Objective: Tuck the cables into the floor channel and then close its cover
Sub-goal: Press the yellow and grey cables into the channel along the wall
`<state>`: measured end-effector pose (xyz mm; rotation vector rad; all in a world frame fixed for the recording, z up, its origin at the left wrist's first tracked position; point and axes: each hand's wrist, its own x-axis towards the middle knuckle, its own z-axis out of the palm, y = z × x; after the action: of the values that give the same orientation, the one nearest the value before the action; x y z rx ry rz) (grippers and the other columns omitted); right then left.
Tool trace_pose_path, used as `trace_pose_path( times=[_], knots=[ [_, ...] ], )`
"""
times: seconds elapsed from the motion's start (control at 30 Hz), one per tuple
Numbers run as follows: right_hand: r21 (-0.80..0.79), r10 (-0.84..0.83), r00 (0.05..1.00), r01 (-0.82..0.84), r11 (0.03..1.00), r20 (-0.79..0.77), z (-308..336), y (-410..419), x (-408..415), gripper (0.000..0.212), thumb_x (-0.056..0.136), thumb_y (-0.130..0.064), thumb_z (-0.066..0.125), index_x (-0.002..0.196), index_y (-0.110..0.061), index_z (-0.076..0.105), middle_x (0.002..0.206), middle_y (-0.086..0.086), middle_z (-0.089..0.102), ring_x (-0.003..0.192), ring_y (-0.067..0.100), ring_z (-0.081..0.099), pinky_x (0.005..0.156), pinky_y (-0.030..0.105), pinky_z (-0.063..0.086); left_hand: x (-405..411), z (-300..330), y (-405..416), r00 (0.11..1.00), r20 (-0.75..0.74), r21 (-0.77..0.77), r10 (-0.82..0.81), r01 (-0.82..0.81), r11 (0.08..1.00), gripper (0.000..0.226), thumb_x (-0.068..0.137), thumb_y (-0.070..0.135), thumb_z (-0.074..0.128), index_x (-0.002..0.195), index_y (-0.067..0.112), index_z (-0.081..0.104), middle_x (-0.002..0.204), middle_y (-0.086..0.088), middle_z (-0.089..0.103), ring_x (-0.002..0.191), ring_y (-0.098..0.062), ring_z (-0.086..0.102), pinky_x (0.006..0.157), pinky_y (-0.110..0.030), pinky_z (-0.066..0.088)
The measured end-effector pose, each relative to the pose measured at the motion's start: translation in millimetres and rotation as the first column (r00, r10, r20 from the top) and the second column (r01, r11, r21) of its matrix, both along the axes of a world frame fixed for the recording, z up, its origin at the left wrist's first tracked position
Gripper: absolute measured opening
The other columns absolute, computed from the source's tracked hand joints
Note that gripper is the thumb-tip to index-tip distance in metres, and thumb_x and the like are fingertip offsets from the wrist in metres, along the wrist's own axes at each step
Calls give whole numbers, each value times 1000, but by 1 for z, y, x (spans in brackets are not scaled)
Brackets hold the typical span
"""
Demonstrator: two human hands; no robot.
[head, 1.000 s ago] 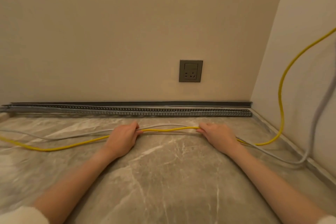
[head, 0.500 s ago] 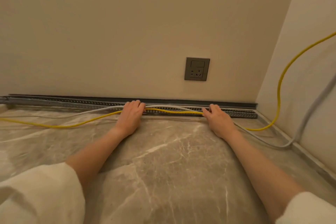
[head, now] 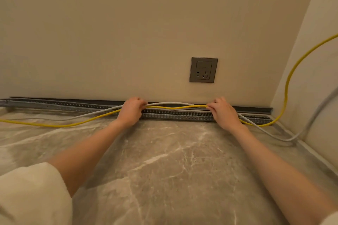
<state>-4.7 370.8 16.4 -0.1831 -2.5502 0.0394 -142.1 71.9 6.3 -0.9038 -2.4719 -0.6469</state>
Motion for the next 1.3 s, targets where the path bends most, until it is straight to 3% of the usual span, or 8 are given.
trace_pose_path(
  times=[0.13, 0.27, 0.47, 0.6, 0.73, 0.97, 1.1, 1.3],
  knots=[
    [-1, 43, 999, -43, 999, 30, -5, 5, 1, 28, 96, -26, 51, 113, -14, 68, 95, 7, 60, 93, 21, 49, 70, 29, 40, 3, -1, -8, 999, 2, -41, -43, 43, 998, 25, 92, 11, 56, 112, 7, 69, 103, -12, 65, 96, -28, 59, 86, -39, 48],
    [-23, 40, 998, -39, 999, 57, -8, 7, 4, 27, 92, -26, 57, 113, -14, 70, 98, 6, 63, 95, 22, 51, 77, 31, 43, 9, 1, -7, 1000, 14, -73, -21, 22, 997, 24, 91, 10, 57, 111, 8, 70, 106, -10, 69, 97, -29, 64, 86, -38, 49],
    [-79, 29, 997, -23, 997, 73, -8, 2, 6, 27, 92, -25, 58, 112, -11, 68, 103, 8, 63, 99, 23, 55, 83, 36, 47, 12, 6, -3, 998, 56, 22, 19, -20, 1000, 19, 88, 12, 61, 103, 11, 73, 104, -7, 72, 96, -23, 64, 88, -40, 53],
    [-73, 13, 1000, -14, 997, -23, -13, -1, 10, 13, 89, -18, 62, 97, -8, 66, 98, 9, 64, 95, 25, 55, 83, 35, 46, 14, 3, 2, 1000, -17, -28, 17, -18, 999, 20, 89, 9, 59, 99, 10, 76, 101, -9, 72, 95, -26, 63, 85, -37, 52],
    [-67, -20, 994, 13, 998, -108, -25, -10, 10, 10, 88, -8, 60, 89, -3, 70, 91, 12, 60, 87, 27, 55, 73, 34, 44, 16, 1, 4, 999, -52, -90, 4, -9, 996, 22, 90, 7, 58, 103, 8, 75, 99, -11, 70, 93, -28, 61, 81, -38, 50],
    [-56, -40, 997, 37, 998, -63, -29, -14, 10, 9, 90, -4, 55, 89, -3, 64, 93, 11, 57, 74, 27, 59, 64, 36, 51, 25, -2, 2, 995, -93, -194, -37, 18, 981, 25, 89, 21, 57, 95, 5, 75, 94, -11, 61, 93, -26, 56, 80, -36, 48],
    [-28, -49, 998, 48, 998, -45, -27, -16, 10, 11, 89, -4, 56, 91, -3, 67, 95, 9, 57, 76, 26, 61, 66, 39, 55, 28, 1, 3, 993, -107, -313, -42, 6, 950, 31, 89, 27, 55, 94, 2, 73, 99, -12, 58, 99, -26, 52, 85, -35, 46],
    [2, -48, 995, 48, 999, -82, -27, -17, 14, 18, 82, -9, 59, 94, -7, 72, 95, 6, 63, 84, 23, 62, 66, 31, 51, 30, 1, 2, 989, -146, -395, -5, -54, 917, 35, 86, 32, 53, 95, 5, 72, 100, -12, 59, 98, -28, 54, 84, -37, 46]
  ],
)
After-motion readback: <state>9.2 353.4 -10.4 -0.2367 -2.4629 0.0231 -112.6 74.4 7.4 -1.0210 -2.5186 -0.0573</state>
